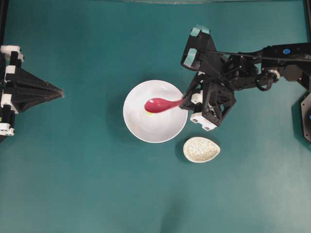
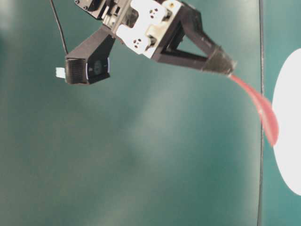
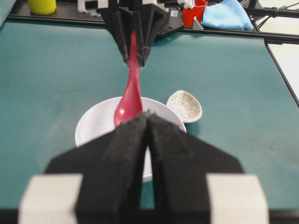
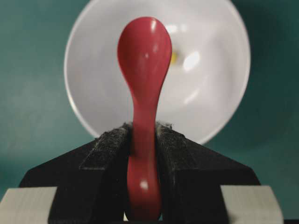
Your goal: Scoop the yellow hexagonal prism block from the bowl with a spoon using the right arm.
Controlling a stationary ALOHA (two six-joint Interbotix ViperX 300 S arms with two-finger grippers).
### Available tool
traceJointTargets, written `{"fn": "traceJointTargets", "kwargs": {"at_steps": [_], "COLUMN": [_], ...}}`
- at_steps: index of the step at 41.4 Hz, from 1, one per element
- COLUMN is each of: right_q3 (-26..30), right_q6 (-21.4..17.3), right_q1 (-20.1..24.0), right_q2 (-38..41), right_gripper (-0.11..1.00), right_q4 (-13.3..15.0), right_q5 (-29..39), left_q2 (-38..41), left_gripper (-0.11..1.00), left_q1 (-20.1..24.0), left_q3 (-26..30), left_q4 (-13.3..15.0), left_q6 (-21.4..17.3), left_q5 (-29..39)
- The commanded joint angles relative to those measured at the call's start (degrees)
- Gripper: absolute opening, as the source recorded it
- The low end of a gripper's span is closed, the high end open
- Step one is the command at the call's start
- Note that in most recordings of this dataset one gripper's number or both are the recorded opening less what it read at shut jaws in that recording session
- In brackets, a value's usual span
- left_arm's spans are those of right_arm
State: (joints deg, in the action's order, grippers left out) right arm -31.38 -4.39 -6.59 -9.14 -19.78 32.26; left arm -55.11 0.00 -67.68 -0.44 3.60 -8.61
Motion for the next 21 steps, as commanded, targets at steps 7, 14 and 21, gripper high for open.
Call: {"fn": "traceJointTargets", "kwargs": {"at_steps": [7, 14, 21], "right_q3": [2.11, 2.46, 3.34], "right_q6": [-4.48, -6.15, -6.5], "right_q1": [0.09, 0.09, 0.09], "right_q2": [-0.62, 0.0, 1.76], "right_gripper": [0.22, 0.22, 0.22], "right_q4": [1.49, 1.49, 1.49], "right_q5": [5.71, 7.12, 9.23], "left_q2": [0.26, 0.26, 0.26], "left_gripper": [0.01, 0.01, 0.01], "left_q1": [0.0, 0.0, 0.0], "left_q3": [1.05, 1.05, 1.05], "left_q4": [-0.18, -0.18, -0.18], "left_q6": [0.09, 0.09, 0.09], "left_q5": [-0.35, -0.35, -0.44]}}
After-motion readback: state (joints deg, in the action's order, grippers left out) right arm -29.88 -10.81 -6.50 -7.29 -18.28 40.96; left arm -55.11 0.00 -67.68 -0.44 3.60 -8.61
